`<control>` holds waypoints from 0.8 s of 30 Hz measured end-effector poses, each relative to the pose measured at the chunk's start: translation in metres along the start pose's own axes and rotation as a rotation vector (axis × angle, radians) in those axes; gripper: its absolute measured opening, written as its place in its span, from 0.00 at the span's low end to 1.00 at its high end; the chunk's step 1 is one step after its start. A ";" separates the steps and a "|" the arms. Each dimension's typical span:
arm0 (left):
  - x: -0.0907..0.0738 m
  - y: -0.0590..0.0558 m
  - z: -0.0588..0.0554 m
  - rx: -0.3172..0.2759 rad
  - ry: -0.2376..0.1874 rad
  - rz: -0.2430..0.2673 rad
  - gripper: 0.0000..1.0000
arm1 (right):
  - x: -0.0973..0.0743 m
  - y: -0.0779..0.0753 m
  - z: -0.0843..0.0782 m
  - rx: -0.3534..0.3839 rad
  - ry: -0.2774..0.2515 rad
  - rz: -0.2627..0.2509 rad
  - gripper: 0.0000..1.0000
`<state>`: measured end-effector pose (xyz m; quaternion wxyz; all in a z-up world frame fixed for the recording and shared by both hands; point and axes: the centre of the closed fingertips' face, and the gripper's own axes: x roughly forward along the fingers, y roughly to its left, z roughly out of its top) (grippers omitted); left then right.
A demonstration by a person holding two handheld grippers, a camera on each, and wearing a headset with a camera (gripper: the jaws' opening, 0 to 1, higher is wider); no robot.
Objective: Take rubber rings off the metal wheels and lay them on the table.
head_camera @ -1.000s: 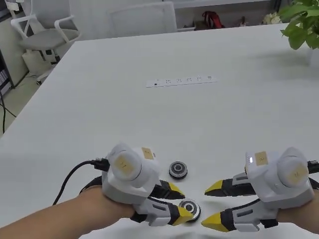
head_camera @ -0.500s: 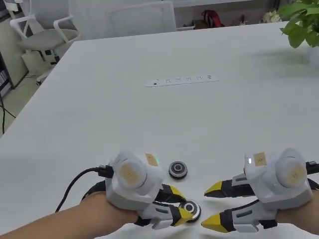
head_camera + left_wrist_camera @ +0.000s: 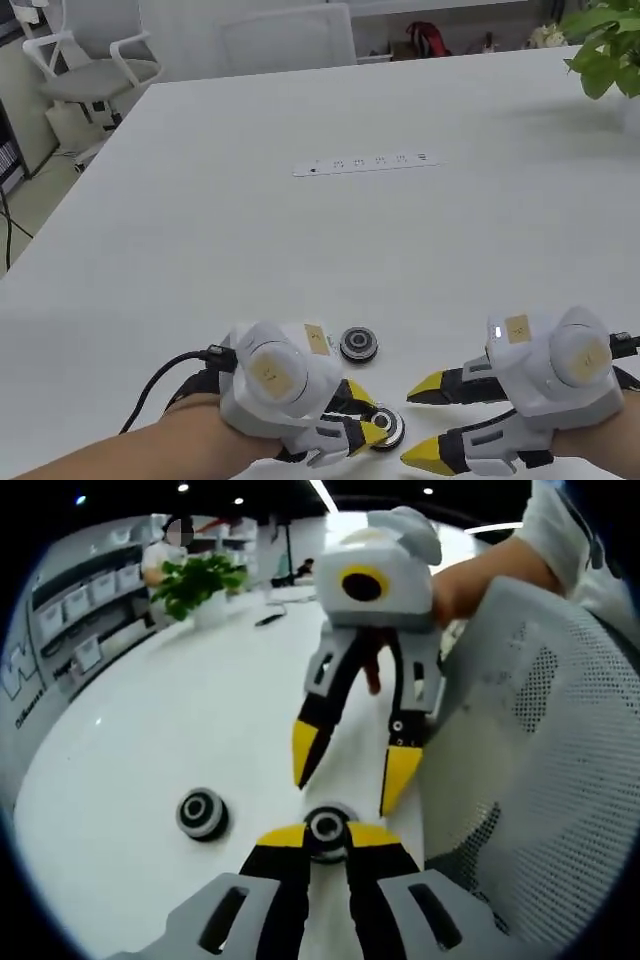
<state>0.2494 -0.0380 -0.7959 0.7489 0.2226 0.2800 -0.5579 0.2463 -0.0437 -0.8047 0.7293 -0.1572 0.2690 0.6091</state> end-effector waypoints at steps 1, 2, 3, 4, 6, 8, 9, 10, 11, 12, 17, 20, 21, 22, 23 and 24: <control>0.000 0.000 0.000 0.000 0.000 0.001 0.14 | 0.001 0.000 0.001 0.002 -0.004 0.000 0.35; 0.000 0.000 0.000 0.000 0.000 0.002 0.14 | 0.003 0.002 0.001 0.010 -0.010 0.008 0.35; 0.000 0.000 0.000 0.001 0.001 0.002 0.14 | 0.003 0.003 0.002 0.016 -0.012 0.013 0.35; 0.000 0.000 0.000 0.002 0.001 0.003 0.14 | 0.004 0.004 0.002 0.020 -0.015 0.017 0.35; 0.000 0.000 0.000 0.002 0.000 0.007 0.14 | 0.007 0.006 0.004 0.045 -0.029 0.032 0.35; 0.000 0.000 0.000 0.003 0.000 0.008 0.14 | 0.009 0.006 0.005 0.054 -0.032 0.034 0.34; -0.001 0.000 0.000 0.003 0.000 0.009 0.14 | 0.009 0.006 0.005 0.055 -0.033 0.033 0.34; 0.000 0.000 0.000 0.003 0.000 0.009 0.14 | 0.010 0.005 0.005 0.058 -0.035 0.033 0.34; -0.001 0.000 -0.001 0.004 0.001 0.010 0.14 | 0.010 0.004 0.005 0.074 -0.035 0.028 0.33; 0.000 0.000 -0.001 0.007 0.002 0.011 0.14 | 0.011 0.003 0.005 0.080 -0.037 0.027 0.32; 0.000 0.000 -0.001 0.007 0.001 0.013 0.14 | 0.012 0.003 0.002 0.121 -0.035 0.031 0.28; 0.000 -0.001 -0.001 0.005 0.000 0.014 0.14 | 0.012 0.002 0.001 0.135 -0.039 0.027 0.25; 0.000 -0.001 -0.001 0.006 0.000 0.014 0.14 | 0.011 0.001 0.001 0.138 -0.041 0.026 0.24; 0.000 -0.001 -0.001 0.009 0.001 0.014 0.14 | 0.010 0.000 0.001 0.145 -0.045 0.023 0.23; 0.000 -0.001 -0.001 0.011 0.001 0.015 0.14 | 0.010 0.001 0.001 0.151 -0.047 0.025 0.23; 0.000 -0.001 -0.001 0.012 0.001 0.015 0.14 | 0.010 0.000 0.001 0.152 -0.048 0.024 0.23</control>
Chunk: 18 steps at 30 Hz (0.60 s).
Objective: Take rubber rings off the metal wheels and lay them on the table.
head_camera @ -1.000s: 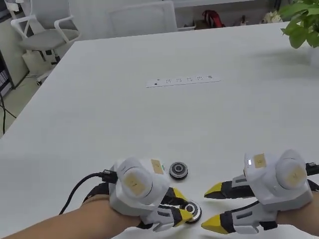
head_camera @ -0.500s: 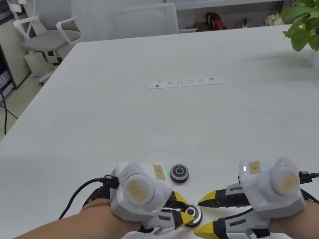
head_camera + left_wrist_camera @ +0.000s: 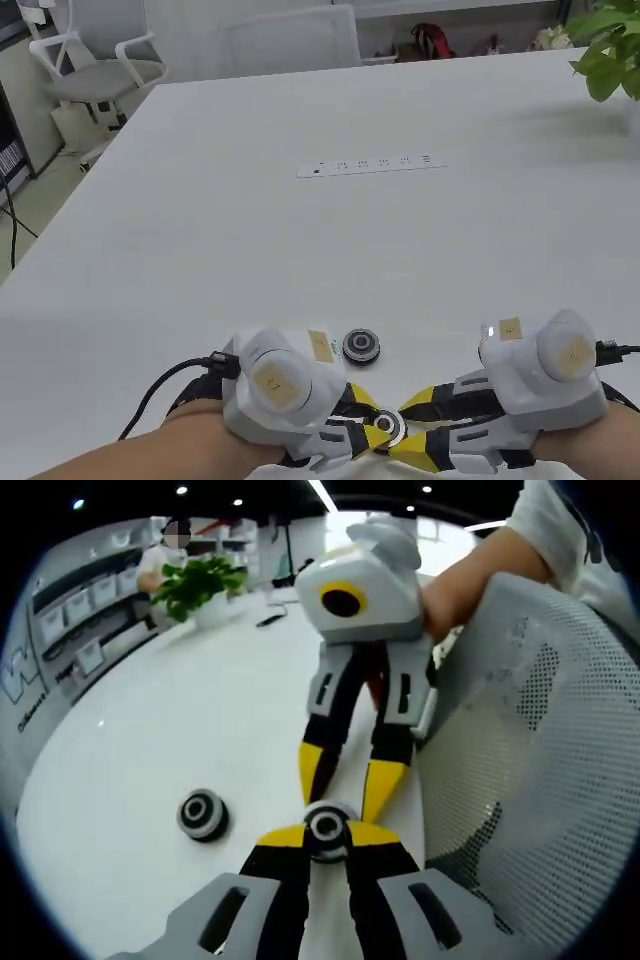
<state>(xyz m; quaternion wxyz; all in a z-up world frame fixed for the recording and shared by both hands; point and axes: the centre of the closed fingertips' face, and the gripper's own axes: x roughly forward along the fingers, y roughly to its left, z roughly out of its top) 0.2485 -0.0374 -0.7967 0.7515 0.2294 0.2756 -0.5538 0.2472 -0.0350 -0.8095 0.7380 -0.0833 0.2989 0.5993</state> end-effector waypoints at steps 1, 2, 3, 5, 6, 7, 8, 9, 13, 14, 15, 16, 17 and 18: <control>0.000 0.000 0.000 0.000 -0.001 0.000 0.14 | 0.000 0.001 -0.001 0.001 0.001 0.000 0.22; 0.000 0.000 0.000 -0.001 -0.002 0.000 0.14 | 0.000 0.000 -0.001 -0.002 0.005 -0.002 0.22; 0.000 0.000 0.000 -0.001 -0.002 0.000 0.14 | -0.001 0.001 -0.001 -0.005 0.003 -0.002 0.21; 0.000 0.000 0.000 -0.001 -0.002 0.000 0.14 | -0.001 0.000 -0.002 -0.007 0.005 -0.003 0.21; 0.000 0.000 0.000 -0.001 -0.003 0.000 0.14 | -0.001 0.000 -0.002 -0.009 0.006 -0.004 0.20; 0.000 0.000 0.000 -0.002 -0.003 0.000 0.14 | -0.002 0.000 -0.002 -0.012 0.007 -0.005 0.20; 0.000 0.000 0.000 -0.002 -0.004 -0.001 0.14 | -0.003 0.000 -0.002 -0.017 0.008 -0.006 0.19; 0.000 0.000 0.000 -0.002 -0.004 -0.001 0.14 | -0.003 0.000 -0.002 -0.021 0.010 -0.008 0.19; 0.001 0.000 0.000 -0.001 -0.005 -0.001 0.14 | -0.005 0.000 -0.003 -0.033 0.008 -0.011 0.16; 0.001 0.000 0.000 -0.001 -0.005 -0.001 0.14 | -0.005 0.000 -0.003 -0.036 0.009 -0.011 0.16; 0.001 0.000 0.000 -0.002 -0.006 -0.001 0.14 | -0.005 0.001 -0.003 -0.035 0.009 -0.012 0.16; 0.001 0.000 0.000 -0.003 -0.006 -0.001 0.14 | -0.005 0.001 -0.003 -0.036 0.010 -0.012 0.15; 0.001 0.000 0.001 -0.003 -0.006 -0.001 0.14 | -0.005 0.000 -0.003 -0.039 0.011 -0.012 0.15; 0.001 0.000 0.001 -0.003 -0.006 0.000 0.14 | -0.005 0.000 -0.003 -0.041 0.012 -0.012 0.15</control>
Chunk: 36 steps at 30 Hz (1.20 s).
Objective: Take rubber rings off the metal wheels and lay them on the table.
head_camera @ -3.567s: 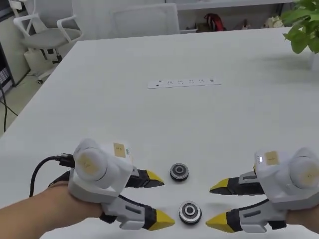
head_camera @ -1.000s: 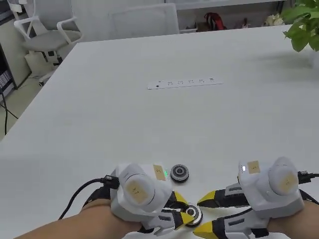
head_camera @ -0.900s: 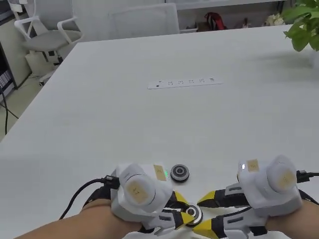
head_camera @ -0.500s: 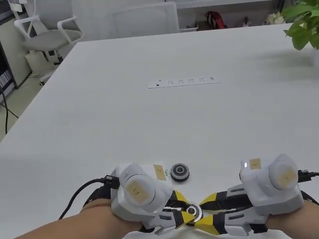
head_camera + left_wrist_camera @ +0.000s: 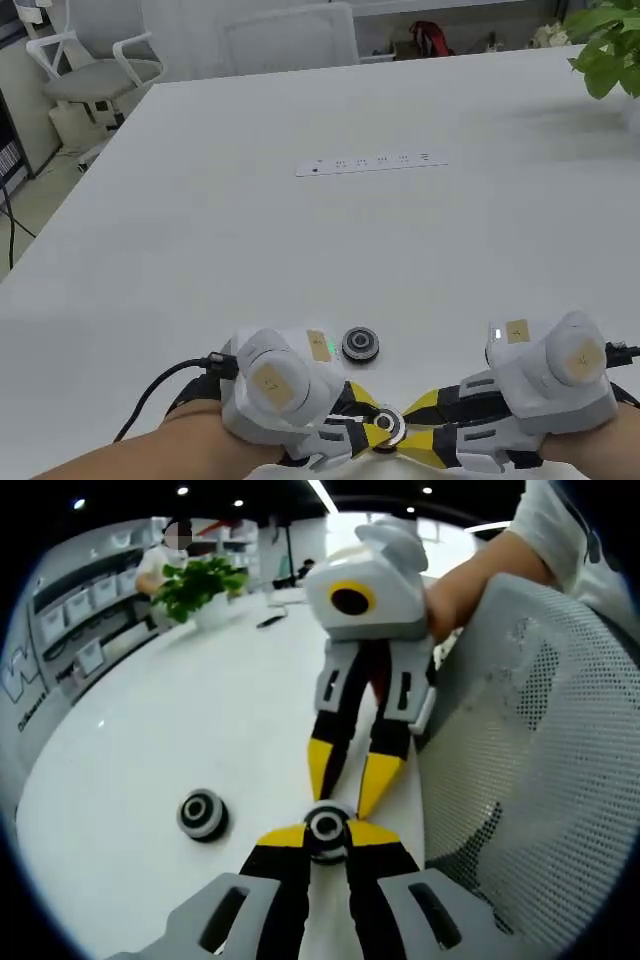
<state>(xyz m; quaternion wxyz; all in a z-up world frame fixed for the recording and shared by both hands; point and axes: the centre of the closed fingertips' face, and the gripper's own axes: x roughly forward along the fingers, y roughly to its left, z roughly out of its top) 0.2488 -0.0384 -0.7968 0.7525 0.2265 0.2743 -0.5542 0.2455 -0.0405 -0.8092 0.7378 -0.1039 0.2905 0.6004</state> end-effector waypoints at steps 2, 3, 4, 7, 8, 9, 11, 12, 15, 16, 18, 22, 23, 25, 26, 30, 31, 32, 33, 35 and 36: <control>0.000 0.000 0.000 0.000 0.000 0.001 0.14 | 0.000 0.000 0.000 -0.003 0.001 -0.001 0.15; 0.000 0.000 0.000 -0.001 0.000 0.001 0.14 | -0.001 0.000 -0.001 -0.005 0.001 -0.001 0.14; 0.000 0.000 0.000 -0.001 0.000 0.001 0.14 | -0.001 0.000 -0.001 -0.005 0.003 -0.001 0.14; 0.000 0.000 0.000 -0.003 0.000 0.001 0.14 | -0.003 -0.003 -0.003 -0.010 0.017 -0.014 0.06; 0.000 0.000 0.000 -0.002 0.000 0.001 0.14 | -0.003 -0.003 -0.003 0.005 0.015 -0.011 0.06; 0.000 0.000 0.000 -0.002 0.000 0.002 0.14 | -0.003 -0.003 -0.003 0.000 0.015 -0.012 0.06; 0.000 0.000 0.000 -0.001 0.001 0.003 0.14 | -0.003 -0.003 -0.003 0.000 0.016 -0.013 0.05; 0.000 0.000 0.000 0.000 0.002 0.003 0.14 | -0.003 -0.003 -0.003 0.003 0.017 -0.013 0.05; 0.000 0.000 0.000 0.003 0.002 0.005 0.14 | -0.003 -0.004 -0.004 0.026 0.018 -0.014 0.03; 0.000 0.000 0.000 0.003 0.002 0.005 0.14 | -0.004 -0.004 -0.004 0.031 0.017 -0.015 0.03; 0.000 0.000 0.001 0.006 0.003 0.005 0.14 | -0.004 -0.005 -0.004 0.044 0.014 -0.019 0.01; 0.000 0.000 0.001 0.012 0.003 0.007 0.13 | -0.005 -0.007 -0.004 0.086 0.008 -0.024 0.00; 0.001 0.000 0.001 0.013 0.003 0.008 0.13 | -0.006 -0.007 -0.004 0.096 0.007 -0.025 0.00; 0.001 0.000 0.000 0.014 0.004 0.008 0.13 | -0.007 -0.010 -0.003 0.125 -0.003 -0.034 0.00; 0.001 0.001 0.000 0.016 0.005 0.010 0.13 | -0.007 -0.008 -0.003 0.157 -0.009 -0.029 0.00; 0.001 0.000 0.000 0.019 0.006 0.010 0.13 | -0.009 -0.011 -0.002 0.199 -0.032 -0.030 0.00; 0.001 0.000 0.000 0.020 0.006 0.010 0.13 | -0.009 -0.011 -0.001 0.205 -0.033 -0.030 0.00; 0.000 0.000 0.000 0.021 0.006 0.011 0.13 | -0.009 -0.011 -0.001 0.219 -0.038 -0.031 0.00; 0.000 0.000 0.000 0.022 0.006 0.011 0.13 | -0.009 -0.012 -0.001 0.228 -0.042 -0.032 0.00; 0.000 0.001 0.000 0.022 0.005 0.011 0.13 | -0.010 -0.012 0.004 0.278 -0.075 -0.028 0.00; 0.001 0.001 0.000 0.021 0.004 0.011 0.13 | -0.011 -0.013 0.008 0.313 -0.104 -0.019 0.00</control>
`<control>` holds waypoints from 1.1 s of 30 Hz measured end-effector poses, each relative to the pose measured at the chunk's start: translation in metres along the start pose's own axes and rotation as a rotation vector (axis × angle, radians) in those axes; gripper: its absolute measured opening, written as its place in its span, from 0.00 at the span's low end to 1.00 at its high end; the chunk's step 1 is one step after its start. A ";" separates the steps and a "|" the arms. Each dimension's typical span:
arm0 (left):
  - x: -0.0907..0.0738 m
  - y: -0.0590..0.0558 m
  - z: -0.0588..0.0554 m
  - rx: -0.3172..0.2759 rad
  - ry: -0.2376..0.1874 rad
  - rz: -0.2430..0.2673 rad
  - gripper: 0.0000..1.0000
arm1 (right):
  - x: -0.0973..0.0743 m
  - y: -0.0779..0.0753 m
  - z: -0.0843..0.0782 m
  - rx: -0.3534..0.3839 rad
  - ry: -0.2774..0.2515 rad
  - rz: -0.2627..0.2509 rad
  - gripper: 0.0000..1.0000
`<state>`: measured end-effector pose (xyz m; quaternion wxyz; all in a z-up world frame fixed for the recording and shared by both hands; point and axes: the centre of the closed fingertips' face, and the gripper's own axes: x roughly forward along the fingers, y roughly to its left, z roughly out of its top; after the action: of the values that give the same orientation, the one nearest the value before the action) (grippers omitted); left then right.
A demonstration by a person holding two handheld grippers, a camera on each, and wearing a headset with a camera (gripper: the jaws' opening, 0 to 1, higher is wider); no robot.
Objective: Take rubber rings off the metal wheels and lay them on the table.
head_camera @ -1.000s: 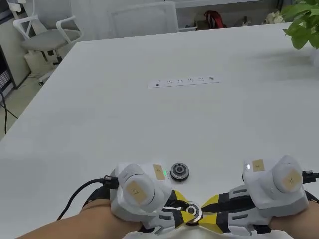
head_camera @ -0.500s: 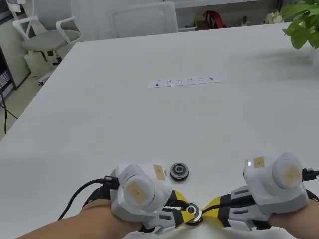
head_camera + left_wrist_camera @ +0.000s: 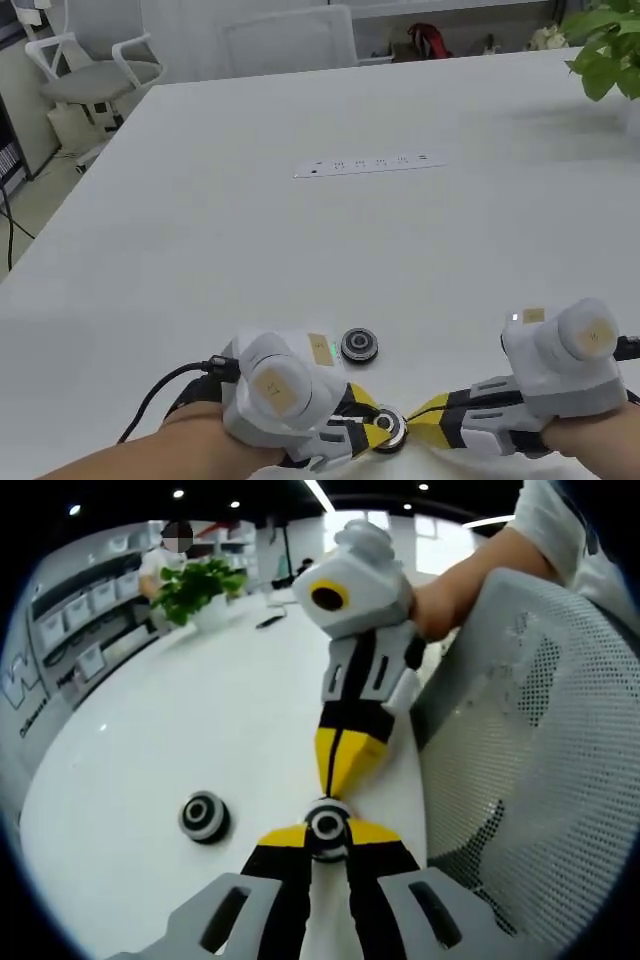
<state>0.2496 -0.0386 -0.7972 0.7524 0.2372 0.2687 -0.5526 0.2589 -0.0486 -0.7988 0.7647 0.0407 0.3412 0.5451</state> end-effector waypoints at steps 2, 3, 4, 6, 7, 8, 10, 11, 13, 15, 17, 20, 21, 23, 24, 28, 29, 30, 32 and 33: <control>0.000 0.000 0.000 -0.002 -0.001 0.001 0.13 | -0.001 -0.002 -0.002 0.009 0.007 -0.003 0.00; 0.000 0.000 0.000 -0.001 0.000 0.002 0.13 | -0.001 -0.002 -0.002 0.012 0.003 -0.001 0.00; 0.000 0.000 0.000 -0.001 0.000 0.003 0.13 | -0.001 -0.002 -0.001 0.020 0.000 0.001 0.00; 0.000 0.000 0.000 -0.001 0.001 0.005 0.13 | 0.000 -0.001 -0.001 0.039 -0.004 0.006 0.00; 0.000 0.000 0.001 -0.001 0.001 0.006 0.13 | 0.000 0.000 -0.001 0.043 -0.007 0.009 0.00; 0.000 0.000 0.000 -0.001 0.002 0.007 0.13 | 0.000 0.000 -0.001 0.045 -0.008 0.011 0.00; 0.000 0.000 0.000 -0.002 0.003 0.008 0.13 | 0.000 0.000 0.000 0.061 -0.011 0.017 0.00; 0.000 0.000 0.000 -0.001 0.003 0.009 0.13 | 0.000 0.001 0.000 0.064 -0.013 0.020 0.00; 0.000 0.000 0.000 0.002 0.005 0.011 0.13 | 0.000 0.001 0.000 0.073 -0.014 0.025 0.00; 0.001 0.000 0.000 0.001 0.007 0.013 0.13 | 0.000 0.002 0.000 0.075 -0.013 0.026 0.00; 0.001 0.000 0.000 0.001 0.009 0.015 0.12 | 0.001 0.003 0.000 0.073 -0.010 0.028 0.00; 0.001 0.000 0.001 -0.002 0.011 0.017 0.12 | 0.001 0.003 0.000 0.079 -0.009 0.033 0.00; 0.001 0.000 0.001 -0.002 0.012 0.018 0.12 | 0.001 0.003 0.000 0.080 -0.009 0.034 0.00; 0.001 0.000 0.001 -0.004 0.013 0.020 0.12 | 0.001 0.004 0.000 0.075 -0.008 0.039 0.00; 0.001 0.000 0.000 -0.004 0.014 0.021 0.12 | 0.001 0.005 0.001 0.076 -0.008 0.040 0.00; 0.001 0.000 0.000 -0.006 0.014 0.022 0.12 | 0.002 0.006 0.001 0.075 -0.008 0.043 0.00; 0.001 0.000 0.001 -0.005 0.014 0.022 0.12 | 0.002 0.007 0.002 0.073 -0.010 0.042 0.00; 0.001 0.000 0.001 -0.006 0.013 0.022 0.12 | 0.002 0.007 0.002 0.077 -0.011 0.044 0.00; 0.001 0.001 0.001 -0.007 0.013 0.022 0.12 | 0.002 0.007 0.002 0.084 -0.013 0.047 0.00; 0.001 0.001 0.001 -0.007 0.013 0.022 0.12 | 0.002 0.007 0.002 0.086 -0.015 0.048 0.00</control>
<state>0.2504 -0.0396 -0.7974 0.7575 0.2412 0.2730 -0.5418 0.2544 -0.0436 -0.7950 0.7514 0.0861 0.3575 0.5479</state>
